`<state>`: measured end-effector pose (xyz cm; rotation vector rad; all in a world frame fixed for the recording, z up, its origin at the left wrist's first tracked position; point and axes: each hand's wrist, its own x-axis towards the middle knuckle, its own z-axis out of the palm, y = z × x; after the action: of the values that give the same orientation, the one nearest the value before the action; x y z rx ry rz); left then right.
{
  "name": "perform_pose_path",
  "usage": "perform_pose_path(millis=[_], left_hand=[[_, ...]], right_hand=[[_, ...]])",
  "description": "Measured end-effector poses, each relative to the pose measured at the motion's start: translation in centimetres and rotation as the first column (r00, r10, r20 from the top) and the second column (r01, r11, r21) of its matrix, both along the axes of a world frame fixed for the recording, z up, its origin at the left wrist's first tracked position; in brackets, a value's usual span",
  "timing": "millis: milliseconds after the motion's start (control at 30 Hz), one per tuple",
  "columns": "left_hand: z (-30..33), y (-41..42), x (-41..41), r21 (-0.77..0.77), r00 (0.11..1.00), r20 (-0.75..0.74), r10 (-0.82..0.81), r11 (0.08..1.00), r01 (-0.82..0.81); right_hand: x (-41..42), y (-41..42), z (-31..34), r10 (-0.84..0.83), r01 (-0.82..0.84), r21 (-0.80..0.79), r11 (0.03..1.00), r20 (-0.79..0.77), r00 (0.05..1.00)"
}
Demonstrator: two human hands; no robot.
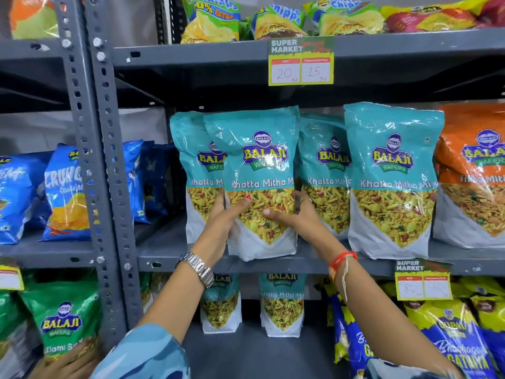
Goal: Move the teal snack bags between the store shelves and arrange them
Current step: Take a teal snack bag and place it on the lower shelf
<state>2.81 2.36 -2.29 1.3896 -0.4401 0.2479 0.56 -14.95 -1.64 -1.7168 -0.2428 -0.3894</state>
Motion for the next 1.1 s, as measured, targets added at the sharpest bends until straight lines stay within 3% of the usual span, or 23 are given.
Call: perform_pose_path(millis=[100, 367, 533, 767, 1100], left_hand=[[0.1, -0.1, -0.8, -0.029, 1.0, 0.027, -0.002, 1.0, 0.003], [-1.4, 0.9, -6.7, -0.115, 0.982, 0.177, 0.059, 0.993, -0.039], [-4.3, 3.3, -10.0, -0.099, 0.978, 0.194, 0.083, 0.993, -0.064], [-11.2, 6.7, -12.0, -0.047, 0.987, 0.08, 0.139, 0.99, -0.135], [-23.9, 10.0, -9.8, 0.121, 0.944, -0.229, 0.238, 0.969, -0.215]], right_hand=[[-0.5, -0.2, 0.0, -0.004, 0.002, 0.024, 1.0, 0.058, 0.998], [-5.2, 1.2, -0.6, -0.045, 0.065, -0.088, 0.994, 0.215, 0.976], [-8.3, 2.7, -3.2, -0.024, 0.053, -0.123, 0.991, 0.228, 0.973], [-9.8, 5.4, -11.2, 0.028, -0.016, -0.086, 0.996, 0.14, 0.99], [-5.9, 9.5, -26.2, -0.014, 0.008, -0.063, 0.998, -0.09, 0.996]])
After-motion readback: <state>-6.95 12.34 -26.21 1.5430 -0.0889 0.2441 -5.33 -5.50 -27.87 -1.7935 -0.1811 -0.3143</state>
